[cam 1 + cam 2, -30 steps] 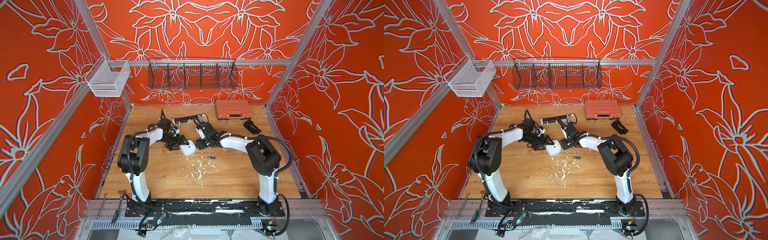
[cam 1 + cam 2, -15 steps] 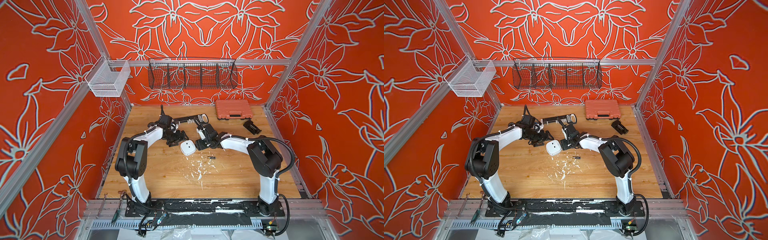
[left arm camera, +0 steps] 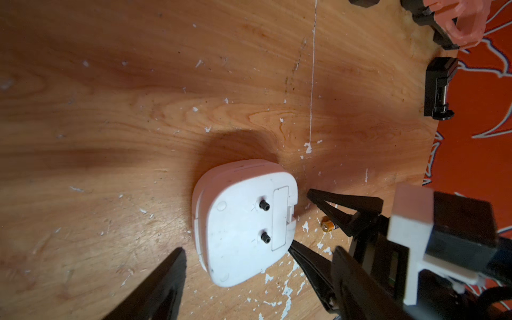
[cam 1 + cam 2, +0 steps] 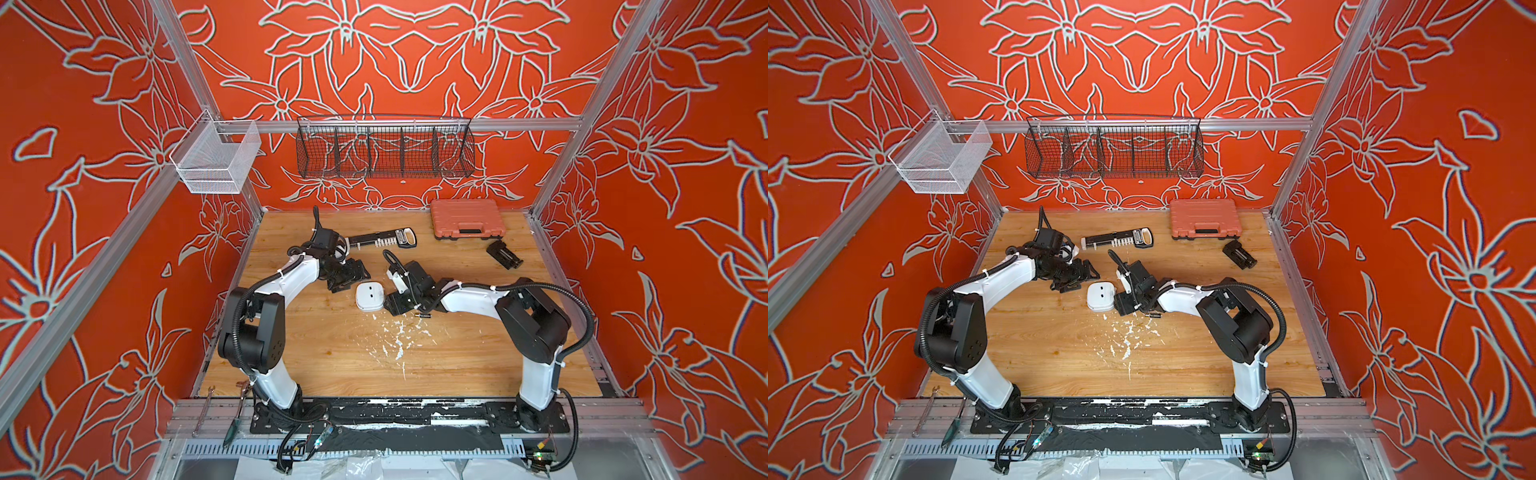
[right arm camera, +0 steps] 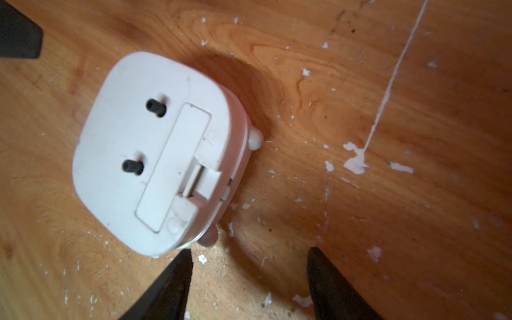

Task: Insert the battery into the alarm
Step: Adjust the alarm at the center of the board.

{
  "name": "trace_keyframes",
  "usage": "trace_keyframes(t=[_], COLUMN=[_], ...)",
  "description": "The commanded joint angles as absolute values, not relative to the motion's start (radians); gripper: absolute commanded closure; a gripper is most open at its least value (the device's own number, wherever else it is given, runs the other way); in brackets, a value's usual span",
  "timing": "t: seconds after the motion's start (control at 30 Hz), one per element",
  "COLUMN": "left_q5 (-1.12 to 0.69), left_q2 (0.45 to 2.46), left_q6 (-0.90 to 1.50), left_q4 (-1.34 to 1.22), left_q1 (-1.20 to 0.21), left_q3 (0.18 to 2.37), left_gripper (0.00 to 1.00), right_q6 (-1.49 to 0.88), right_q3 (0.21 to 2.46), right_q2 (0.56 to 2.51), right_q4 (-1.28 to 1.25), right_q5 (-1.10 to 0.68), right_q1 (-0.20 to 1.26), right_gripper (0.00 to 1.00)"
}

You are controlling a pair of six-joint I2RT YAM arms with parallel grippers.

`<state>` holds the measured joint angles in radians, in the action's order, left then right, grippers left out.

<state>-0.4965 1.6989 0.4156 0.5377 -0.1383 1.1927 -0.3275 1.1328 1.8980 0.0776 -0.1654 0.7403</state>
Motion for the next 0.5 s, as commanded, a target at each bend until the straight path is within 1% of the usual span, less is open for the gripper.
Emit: trace_keyframes(t=[0.0, 0.1, 0.2, 0.3, 0.47], left_q5=[-0.515, -0.532, -0.577, -0.615, -0.667], left_q2=[1.675, 1.678, 1.683, 1.688, 1.714], left_q6=[0.399, 0.381, 0.375, 0.381, 0.371], left_q4=[0.553, 0.56, 0.527, 0.472, 0.431], left_q1=[-0.118, -0.115, -0.115, -0.109, -0.107], left_q3=[1.186, 1.17, 1.133, 1.092, 1.064], left_gripper=[0.25, 0.32, 0.37, 0.39, 0.43], right_q6=[-0.398, -0.508, -0.59, -0.637, -0.634], right_q3=[1.163, 1.169, 1.229, 1.285, 1.362], right_q2=[1.829, 1.808, 1.841, 1.879, 1.939], right_q4=[0.133, 0.088, 0.083, 0.084, 0.127], right_q5=[-0.181, -0.283, -0.386, -0.418, -0.439], right_q1=[0.709, 0.698, 0.701, 0.702, 0.703], right_gripper=[0.35, 0.39, 0.42, 0.45, 0.53])
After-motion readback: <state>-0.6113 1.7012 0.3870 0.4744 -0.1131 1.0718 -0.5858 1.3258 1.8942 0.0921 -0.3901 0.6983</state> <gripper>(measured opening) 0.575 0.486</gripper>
